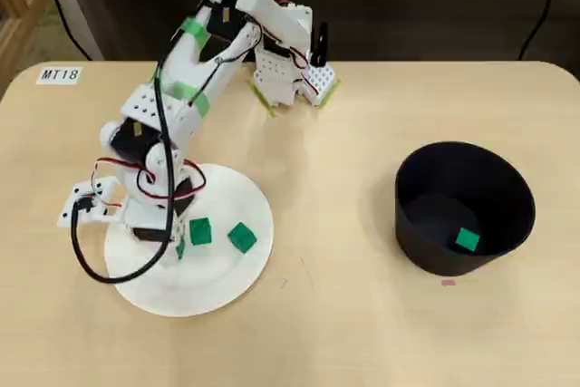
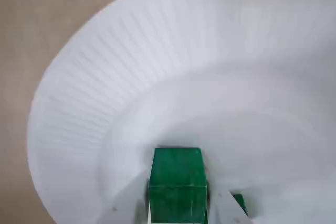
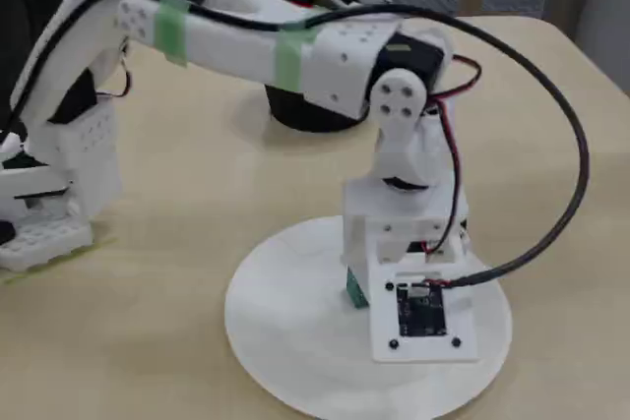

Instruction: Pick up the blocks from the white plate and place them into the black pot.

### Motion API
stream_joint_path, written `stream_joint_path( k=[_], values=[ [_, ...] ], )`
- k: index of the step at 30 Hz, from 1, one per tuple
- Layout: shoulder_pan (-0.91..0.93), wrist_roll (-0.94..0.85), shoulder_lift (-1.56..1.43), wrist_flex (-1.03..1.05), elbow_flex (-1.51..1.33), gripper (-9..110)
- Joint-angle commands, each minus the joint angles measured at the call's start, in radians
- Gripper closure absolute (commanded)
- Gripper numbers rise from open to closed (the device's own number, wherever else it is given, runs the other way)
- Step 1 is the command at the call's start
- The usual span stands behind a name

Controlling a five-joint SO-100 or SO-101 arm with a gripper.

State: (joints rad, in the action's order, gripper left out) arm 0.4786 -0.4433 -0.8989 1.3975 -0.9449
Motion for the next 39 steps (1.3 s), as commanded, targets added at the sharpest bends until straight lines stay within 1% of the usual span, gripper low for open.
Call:
stream_joint_path(
  k=[1,7,11,18,26,28,32,39],
  values=[
    [0.005,0.009,-0.018,0.0,0.051,104],
    [-0.021,0.058,-0.153,0.0,0.078,104],
    [-0.101,0.098,-0.299,0.0,0.078,104],
    [-0.394,0.183,-0.566,0.046,0.037,104],
    [-0.834,0.368,-0.893,-0.201,-0.41,104],
    [-0.919,0.399,-0.923,-0.241,-0.492,104],
    [-1.042,0.417,-0.908,-0.245,-0.515,104],
    [-1.141,0.411,-0.841,-0.275,-0.529,104]
  ],
)
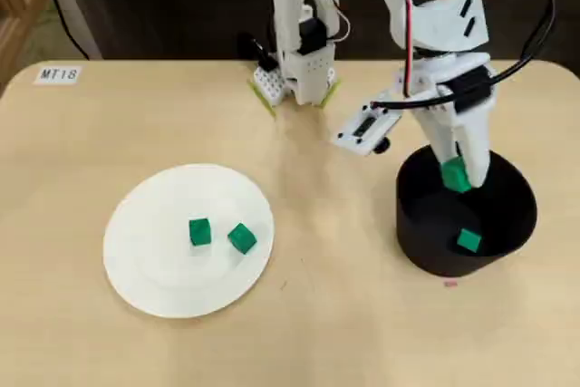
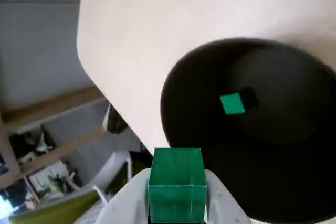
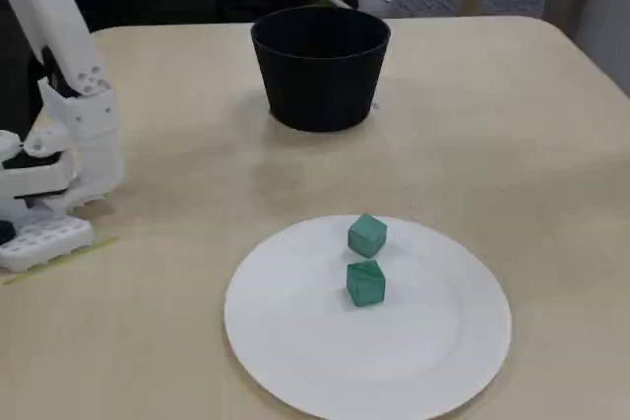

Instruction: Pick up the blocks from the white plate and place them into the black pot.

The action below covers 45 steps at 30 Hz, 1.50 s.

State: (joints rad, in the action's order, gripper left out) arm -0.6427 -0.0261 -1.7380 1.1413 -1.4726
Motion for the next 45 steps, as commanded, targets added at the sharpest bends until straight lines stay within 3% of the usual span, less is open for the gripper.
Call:
stream_joint_path(
  k=[1,18,23,26,28,31,32,35,40,45],
  values=[
    [-0.025,-0.011,0.008,-0.021,-0.003,104],
    [0.009,-0.029,0.066,-0.035,-0.043,103],
    [0.011,-0.066,0.071,0.006,-0.043,80],
    [0.009,-0.08,0.067,0.02,-0.043,77],
    [0.009,-0.092,0.063,0.029,-0.038,80],
    [0.046,-0.121,0.037,0.066,-0.02,98],
    [0.075,-0.135,0.017,0.083,-0.02,104],
    [0.232,-0.196,-0.06,0.155,-0.028,104],
    [0.652,-0.365,-0.141,0.284,-0.049,104],
    [0.876,-0.472,-0.166,0.209,-0.179,104]
  ],
)
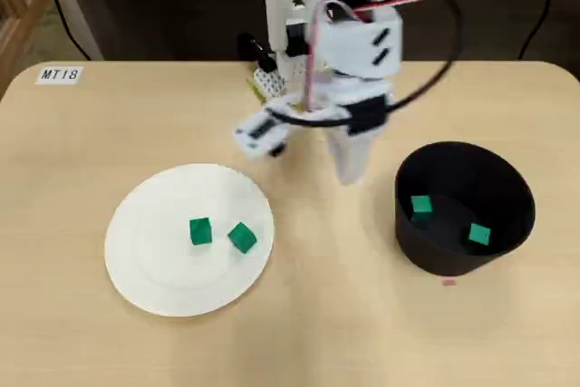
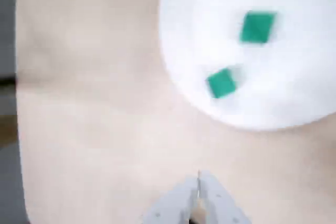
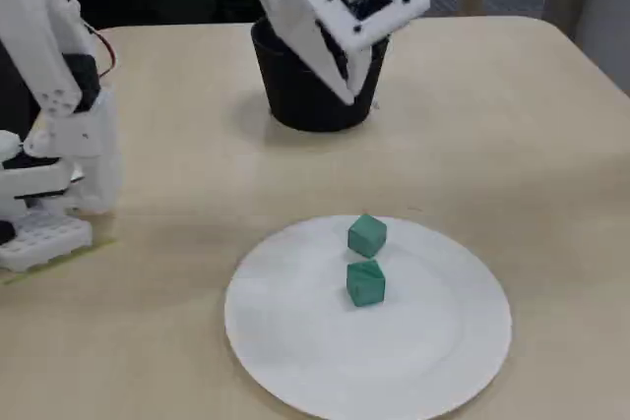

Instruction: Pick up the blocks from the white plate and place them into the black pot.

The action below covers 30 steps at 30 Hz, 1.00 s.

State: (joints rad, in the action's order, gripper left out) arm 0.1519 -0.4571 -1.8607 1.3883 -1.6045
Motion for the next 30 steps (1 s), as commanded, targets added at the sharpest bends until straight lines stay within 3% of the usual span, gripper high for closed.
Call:
stream_joint_path(
  k=[1,7,17,29,30],
  values=[
    [0.092,-0.049,-0.049,-0.072,-0.091,104],
    [0.112,-0.063,-0.08,-0.253,-0.295,104],
    [0.176,-0.172,-0.043,-0.414,-0.357,104],
    [0.238,-0.213,0.064,-0.431,-0.347,104],
    [0.238,-0.221,0.077,-0.426,-0.347,97]
  ],
)
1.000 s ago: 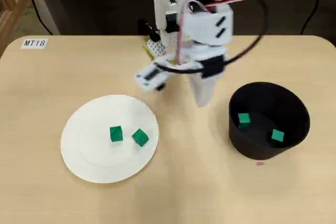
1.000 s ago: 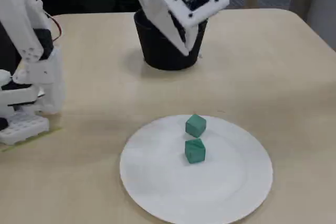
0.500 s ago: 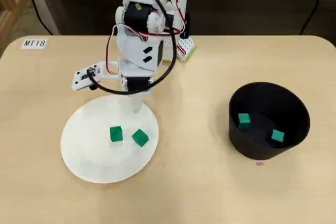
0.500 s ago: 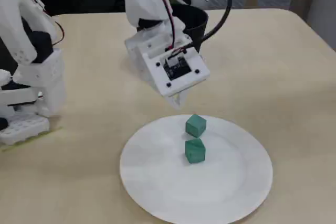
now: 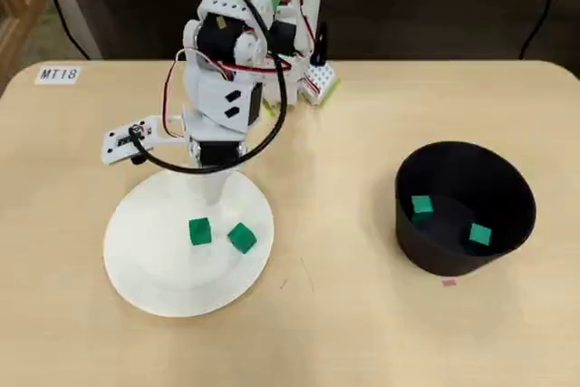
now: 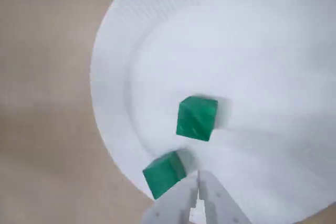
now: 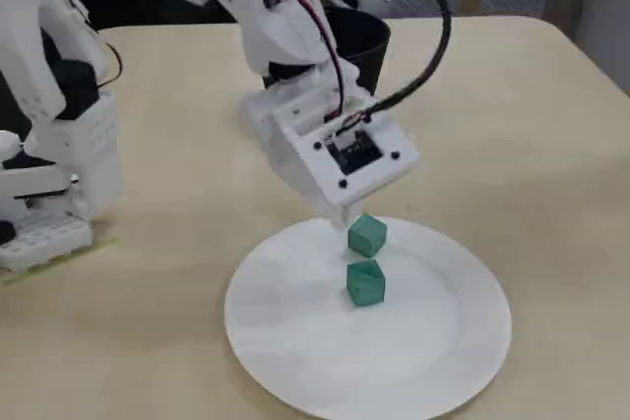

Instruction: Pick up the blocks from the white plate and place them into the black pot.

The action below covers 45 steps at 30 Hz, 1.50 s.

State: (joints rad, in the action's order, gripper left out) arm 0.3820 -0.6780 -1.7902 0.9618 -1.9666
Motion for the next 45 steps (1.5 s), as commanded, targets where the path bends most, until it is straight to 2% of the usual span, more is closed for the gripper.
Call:
stream_joint_path(
  k=[1,2,5,35,45],
  values=[
    [0.009,-0.011,0.008,0.002,0.011,89],
    [0.009,-0.017,0.008,0.0,0.006,84],
    [0.023,-0.009,0.014,0.005,0.006,82],
    [0.052,0.1,0.233,-0.115,0.043,76],
    [0.048,0.146,0.252,-0.147,0.063,104]
  ],
)
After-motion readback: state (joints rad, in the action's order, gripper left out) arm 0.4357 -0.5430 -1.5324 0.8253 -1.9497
